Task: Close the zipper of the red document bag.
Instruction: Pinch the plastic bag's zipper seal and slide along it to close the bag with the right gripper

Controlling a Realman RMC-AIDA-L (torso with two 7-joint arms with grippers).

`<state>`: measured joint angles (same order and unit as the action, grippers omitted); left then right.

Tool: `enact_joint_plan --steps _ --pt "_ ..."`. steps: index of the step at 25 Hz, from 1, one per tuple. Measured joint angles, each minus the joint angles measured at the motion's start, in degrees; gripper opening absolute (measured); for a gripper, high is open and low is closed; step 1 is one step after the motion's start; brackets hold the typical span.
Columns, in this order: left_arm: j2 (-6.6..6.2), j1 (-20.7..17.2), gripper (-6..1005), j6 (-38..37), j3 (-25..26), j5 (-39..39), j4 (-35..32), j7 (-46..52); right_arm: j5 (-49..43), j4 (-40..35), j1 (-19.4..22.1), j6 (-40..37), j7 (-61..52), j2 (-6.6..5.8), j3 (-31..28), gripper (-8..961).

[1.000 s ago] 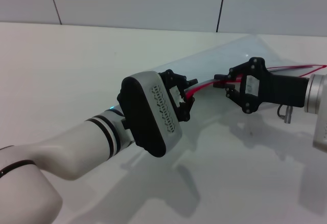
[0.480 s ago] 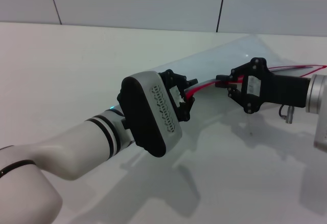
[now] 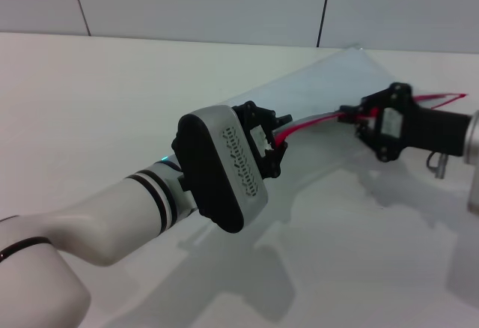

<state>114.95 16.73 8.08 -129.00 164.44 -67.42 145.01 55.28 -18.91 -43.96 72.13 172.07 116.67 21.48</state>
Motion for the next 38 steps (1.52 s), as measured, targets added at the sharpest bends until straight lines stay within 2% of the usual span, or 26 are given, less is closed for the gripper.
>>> enact_joint_plan --steps 12,24,30,35,38 --pt "-0.79 -0.2 53 0.2 -0.6 0.0 -0.7 0.0 8.2 -4.9 5.8 -6.9 -0.1 -0.31 -0.1 60" --pt "-0.54 -0.2 53 1.0 -0.6 0.1 -0.1 -0.7 21.1 -5.7 9.7 -18.4 -0.2 -0.29 -0.1 60" --pt "-0.15 -0.5 53 6.7 -0.5 0.1 2.5 -0.8 29.3 -5.2 11.2 -22.3 -0.2 -0.17 -0.2 60" --pt "0.57 -0.7 41 12.3 -0.2 0.1 5.6 -0.8 35.0 -2.7 12.1 -21.9 -0.1 -0.05 -0.2 77" --pt "1.11 -0.7 68 15.2 0.8 -0.9 7.2 -0.4 40.5 -0.2 12.5 -20.4 -0.1 -0.05 -0.2 202"
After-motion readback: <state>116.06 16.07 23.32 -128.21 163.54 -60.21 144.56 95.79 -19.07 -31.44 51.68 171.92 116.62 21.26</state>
